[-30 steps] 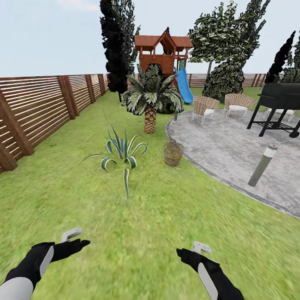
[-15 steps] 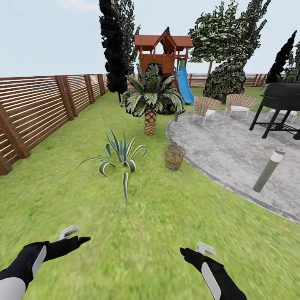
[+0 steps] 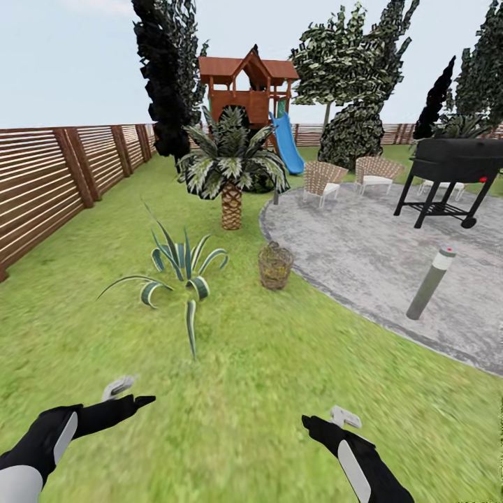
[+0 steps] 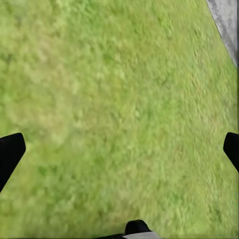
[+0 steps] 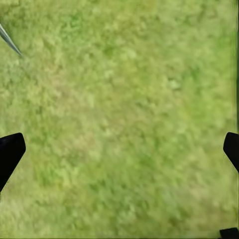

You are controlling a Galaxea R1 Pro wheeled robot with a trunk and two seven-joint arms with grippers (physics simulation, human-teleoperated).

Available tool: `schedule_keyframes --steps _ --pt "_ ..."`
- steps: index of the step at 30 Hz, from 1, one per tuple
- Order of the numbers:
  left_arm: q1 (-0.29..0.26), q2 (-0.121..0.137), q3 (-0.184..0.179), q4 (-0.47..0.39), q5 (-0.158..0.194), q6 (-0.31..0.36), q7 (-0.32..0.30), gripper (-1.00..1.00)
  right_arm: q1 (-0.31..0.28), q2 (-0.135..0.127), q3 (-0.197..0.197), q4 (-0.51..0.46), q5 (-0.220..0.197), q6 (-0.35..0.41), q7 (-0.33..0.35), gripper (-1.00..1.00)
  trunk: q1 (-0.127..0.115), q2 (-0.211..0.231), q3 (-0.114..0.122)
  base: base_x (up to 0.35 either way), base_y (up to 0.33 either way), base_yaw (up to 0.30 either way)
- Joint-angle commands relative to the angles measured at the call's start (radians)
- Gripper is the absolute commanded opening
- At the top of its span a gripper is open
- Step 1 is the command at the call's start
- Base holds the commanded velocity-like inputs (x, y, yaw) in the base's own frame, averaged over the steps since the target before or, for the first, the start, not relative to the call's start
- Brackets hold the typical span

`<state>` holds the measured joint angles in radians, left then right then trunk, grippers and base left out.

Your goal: Take the three Easter eggs out of the wicker basket on the lawn in the garden, then place them on the lawn next to a single tree (choose any tree) so that all three eggs are next to the same tree and none are left in the basket.

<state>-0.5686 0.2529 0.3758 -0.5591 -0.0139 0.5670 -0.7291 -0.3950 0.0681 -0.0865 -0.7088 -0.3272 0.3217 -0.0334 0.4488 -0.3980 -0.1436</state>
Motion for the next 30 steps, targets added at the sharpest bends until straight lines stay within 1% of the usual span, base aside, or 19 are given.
schedule_keyframes --steps 1,5,10,30 --pt "-0.001 0.0 0.005 -0.001 -0.001 0.008 -0.006 1.0 -0.001 0.001 -0.002 -0.002 -0.011 0.005 -0.003 1.0 0.001 -0.002 -0.002 0.31 0.0 -0.275" --pt "-0.001 -0.001 0.004 -0.001 -0.001 0.007 -0.007 1.0 -0.001 0.001 -0.003 -0.001 -0.011 0.004 -0.004 1.0 0.001 -0.002 -0.002 0.31 0.0 -0.229" --pt "-0.001 -0.001 0.003 -0.001 -0.002 0.006 -0.005 1.0 0.0 0.002 -0.003 -0.001 -0.01 0.002 -0.005 1.0 0.001 -0.002 -0.002 0.304 -0.045 -0.053" --pt "-0.001 -0.003 0.002 -0.001 -0.003 0.005 -0.001 1.0 0.001 0.002 -0.004 0.0 -0.01 -0.002 -0.007 1.0 0.001 -0.002 -0.002 0.258 -0.231 -0.001"
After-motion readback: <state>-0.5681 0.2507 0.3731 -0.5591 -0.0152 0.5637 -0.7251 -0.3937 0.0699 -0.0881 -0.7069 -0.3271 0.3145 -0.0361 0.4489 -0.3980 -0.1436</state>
